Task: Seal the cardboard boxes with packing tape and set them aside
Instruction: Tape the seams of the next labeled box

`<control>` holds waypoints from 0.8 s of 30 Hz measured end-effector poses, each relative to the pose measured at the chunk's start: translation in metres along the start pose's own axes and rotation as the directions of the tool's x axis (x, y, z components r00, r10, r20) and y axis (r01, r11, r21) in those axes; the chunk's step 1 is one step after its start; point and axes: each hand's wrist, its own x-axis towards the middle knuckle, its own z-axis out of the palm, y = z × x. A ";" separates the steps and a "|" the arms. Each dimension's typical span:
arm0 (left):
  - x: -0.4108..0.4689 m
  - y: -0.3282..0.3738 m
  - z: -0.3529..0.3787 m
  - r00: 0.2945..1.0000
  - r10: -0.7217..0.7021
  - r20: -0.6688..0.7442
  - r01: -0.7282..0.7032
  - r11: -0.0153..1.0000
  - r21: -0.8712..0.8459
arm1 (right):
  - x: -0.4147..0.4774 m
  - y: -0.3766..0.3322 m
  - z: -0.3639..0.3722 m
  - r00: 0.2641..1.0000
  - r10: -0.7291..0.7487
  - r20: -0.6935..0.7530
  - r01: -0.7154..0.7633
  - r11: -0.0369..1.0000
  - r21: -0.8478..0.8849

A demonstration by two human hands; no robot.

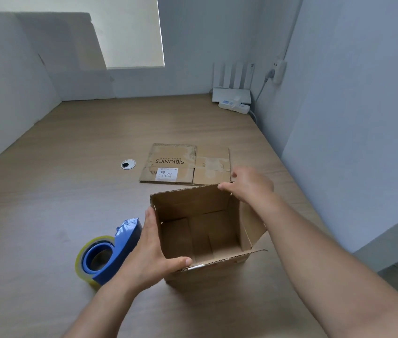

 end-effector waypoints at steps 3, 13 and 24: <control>0.000 -0.004 0.001 0.999 0.001 -0.040 -0.001 1.000 0.009 | 0.019 -0.009 0.009 1.000 0.016 0.024 -0.016 1.000 -0.027; 0.002 -0.008 0.005 0.967 -0.086 0.239 0.083 0.996 0.022 | 0.033 -0.003 0.039 0.963 -0.024 0.269 -0.116 0.864 0.490; 0.033 -0.022 0.016 0.988 -0.114 -0.102 0.104 0.990 -0.092 | -0.002 0.061 0.046 0.906 -0.301 0.297 -0.046 0.628 0.777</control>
